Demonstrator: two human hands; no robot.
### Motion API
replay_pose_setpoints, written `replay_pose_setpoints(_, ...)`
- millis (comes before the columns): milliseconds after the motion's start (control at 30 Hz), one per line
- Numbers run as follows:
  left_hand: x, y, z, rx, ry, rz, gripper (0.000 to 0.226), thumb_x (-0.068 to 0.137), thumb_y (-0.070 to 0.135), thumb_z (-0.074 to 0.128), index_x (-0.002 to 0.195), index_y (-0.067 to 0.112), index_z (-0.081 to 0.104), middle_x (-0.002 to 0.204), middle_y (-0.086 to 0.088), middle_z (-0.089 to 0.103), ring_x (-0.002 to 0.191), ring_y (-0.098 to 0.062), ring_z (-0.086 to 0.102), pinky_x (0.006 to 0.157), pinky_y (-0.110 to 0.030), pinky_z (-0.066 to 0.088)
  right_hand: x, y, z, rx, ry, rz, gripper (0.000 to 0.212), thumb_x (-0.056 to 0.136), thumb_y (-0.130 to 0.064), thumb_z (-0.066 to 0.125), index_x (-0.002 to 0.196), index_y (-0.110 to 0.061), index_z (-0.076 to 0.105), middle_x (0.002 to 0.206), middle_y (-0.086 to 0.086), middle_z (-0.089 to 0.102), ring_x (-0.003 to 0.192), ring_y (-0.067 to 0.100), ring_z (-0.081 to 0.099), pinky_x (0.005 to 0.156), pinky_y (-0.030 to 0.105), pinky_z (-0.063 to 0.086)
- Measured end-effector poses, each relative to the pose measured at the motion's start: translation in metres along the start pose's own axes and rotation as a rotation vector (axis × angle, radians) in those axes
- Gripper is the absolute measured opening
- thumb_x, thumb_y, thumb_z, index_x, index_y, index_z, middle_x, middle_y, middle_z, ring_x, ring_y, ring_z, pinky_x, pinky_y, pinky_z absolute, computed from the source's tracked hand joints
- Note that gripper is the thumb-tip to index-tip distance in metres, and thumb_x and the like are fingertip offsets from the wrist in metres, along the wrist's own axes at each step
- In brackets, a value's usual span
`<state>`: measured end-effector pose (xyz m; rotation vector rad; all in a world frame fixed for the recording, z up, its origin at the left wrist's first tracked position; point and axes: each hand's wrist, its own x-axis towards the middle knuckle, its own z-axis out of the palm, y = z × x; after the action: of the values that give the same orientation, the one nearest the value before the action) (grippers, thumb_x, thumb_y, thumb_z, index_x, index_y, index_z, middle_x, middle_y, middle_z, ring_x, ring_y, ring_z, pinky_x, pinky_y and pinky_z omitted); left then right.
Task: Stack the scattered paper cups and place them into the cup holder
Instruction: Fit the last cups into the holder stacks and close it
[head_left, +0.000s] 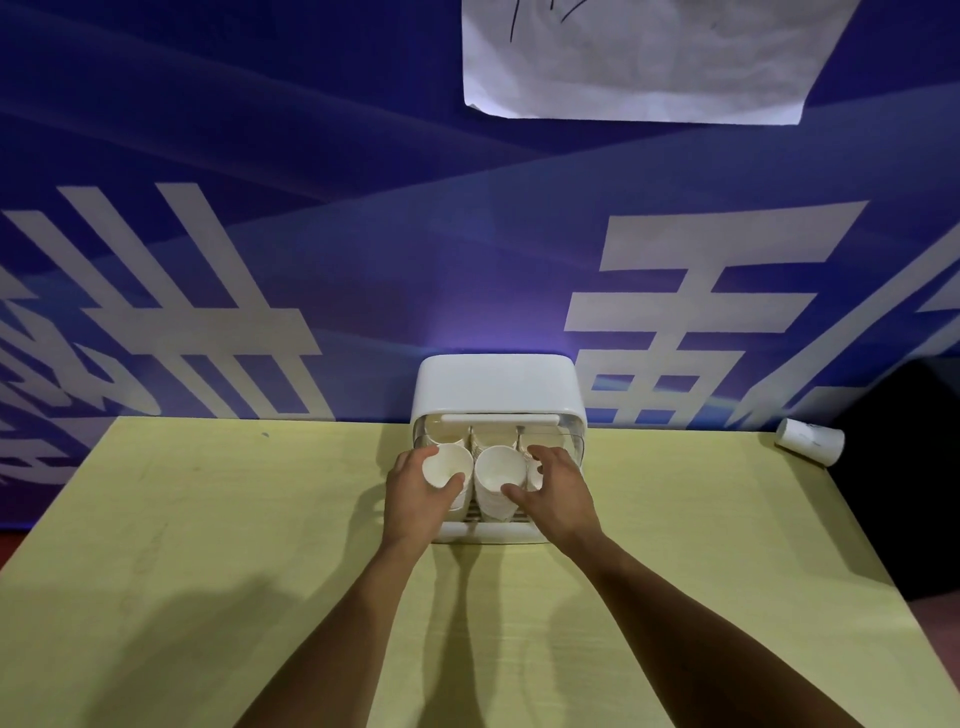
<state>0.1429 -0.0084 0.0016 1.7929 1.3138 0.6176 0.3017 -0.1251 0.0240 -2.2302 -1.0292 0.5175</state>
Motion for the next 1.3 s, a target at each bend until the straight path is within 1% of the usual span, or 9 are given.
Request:
replay_pose_setpoints(200, -0.006, 0.014, 0.008, 0.075, 0.057, 0.045, 0.046, 0.078, 0.036, 0.080, 0.120, 0.025, 0.063, 0.123, 0.007, 0.060, 0.115, -0.021, 0.049, 0.096, -0.038, 0.046, -0.005, 0.011, -0.015, 0.020, 0.031, 0.015, 0.068, 0.078, -0.042, 0.080, 0.136, -0.017, 0.054, 0.134, 0.002, 0.057, 0.116, 0.019, 0.055, 0.099, 0.032, 0.047)
replay_pose_setpoints(300, -0.011, 0.021, 0.015, 0.021, 0.037, 0.056, 0.044, 0.078, 0.036, 0.080, 0.118, 0.026, 0.064, 0.121, 0.008, 0.062, 0.116, -0.018, 0.050, 0.097, -0.040, 0.047, -0.008, 0.020, -0.022, 0.022, 0.056, 0.033, 0.062, 0.078, -0.040, 0.080, 0.132, -0.019, 0.057, 0.130, 0.002, 0.058, 0.112, 0.018, 0.056, 0.098, 0.031, 0.047)
replay_pose_setpoints(400, -0.016, 0.028, 0.024, -0.016, 0.006, 0.081, 0.044, 0.077, 0.034, 0.081, 0.117, 0.024, 0.064, 0.118, 0.008, 0.062, 0.114, -0.015, 0.054, 0.097, -0.037, 0.048, -0.011, 0.030, -0.031, 0.014, 0.063, 0.055, 0.061, 0.079, -0.041, 0.079, 0.131, -0.020, 0.057, 0.128, 0.002, 0.058, 0.111, 0.018, 0.055, 0.097, 0.032, 0.049)
replay_pose_setpoints(500, -0.020, 0.042, 0.036, -0.046, -0.034, 0.096, 0.039, 0.078, 0.031, 0.081, 0.113, 0.025, 0.064, 0.112, 0.012, 0.063, 0.106, -0.009, 0.058, 0.091, -0.030, 0.049, -0.013, 0.045, -0.042, 0.012, 0.067, 0.097, 0.066, 0.080, -0.044, 0.079, 0.136, -0.020, 0.053, 0.133, 0.001, 0.056, 0.113, 0.018, 0.056, 0.097, 0.032, 0.050)
replay_pose_setpoints(600, -0.022, 0.057, 0.054, -0.056, -0.085, 0.121, 0.035, 0.077, 0.035, 0.082, 0.106, 0.029, 0.064, 0.104, 0.016, 0.066, 0.097, -0.003, 0.061, 0.085, -0.029, 0.052, -0.017, 0.064, -0.057, 0.010, 0.091, 0.135, 0.071, 0.081, -0.048, 0.077, 0.140, -0.021, 0.051, 0.139, 0.000, 0.054, 0.117, 0.017, 0.057, 0.098, 0.034, 0.051)
replay_pose_setpoints(833, -0.033, 0.098, 0.116, -0.043, -0.241, 0.203, 0.033, 0.077, 0.035, 0.082, 0.104, 0.027, 0.065, 0.100, 0.013, 0.068, 0.092, -0.003, 0.063, 0.081, -0.025, 0.051, -0.027, 0.117, -0.103, 0.017, 0.164, 0.268, 0.070, 0.081, -0.048, 0.078, 0.141, -0.022, 0.051, 0.143, -0.002, 0.051, 0.121, 0.016, 0.057, 0.099, 0.034, 0.053)
replay_pose_setpoints(933, -0.039, 0.114, 0.148, -0.048, -0.342, 0.212, 0.036, 0.078, 0.036, 0.082, 0.107, 0.027, 0.064, 0.105, 0.014, 0.066, 0.094, -0.007, 0.063, 0.081, -0.025, 0.052, -0.032, 0.143, -0.126, 0.021, 0.186, 0.307, 0.070, 0.082, -0.048, 0.077, 0.142, -0.023, 0.050, 0.143, -0.002, 0.051, 0.121, 0.016, 0.056, 0.099, 0.034, 0.052)
replay_pose_setpoints(1100, -0.049, 0.141, 0.200, 0.040, -0.571, 0.185, 0.052, 0.082, 0.035, 0.078, 0.127, 0.026, 0.052, 0.119, 0.007, 0.059, 0.103, -0.013, 0.059, 0.086, -0.029, 0.051, -0.038, 0.187, -0.164, 0.034, 0.233, 0.364, 0.070, 0.082, -0.048, 0.076, 0.141, -0.021, 0.050, 0.141, 0.000, 0.052, 0.121, 0.018, 0.057, 0.100, 0.037, 0.051)
replay_pose_setpoints(1300, -0.056, 0.177, 0.264, 0.132, -0.672, 0.197, 0.061, 0.083, 0.036, 0.077, 0.135, 0.023, 0.048, 0.129, 0.005, 0.056, 0.113, -0.016, 0.056, 0.091, -0.030, 0.047, -0.041, 0.244, -0.204, 0.036, 0.269, 0.441, 0.070, 0.081, -0.048, 0.076, 0.140, -0.020, 0.050, 0.139, 0.001, 0.052, 0.118, 0.020, 0.057, 0.098, 0.038, 0.051)
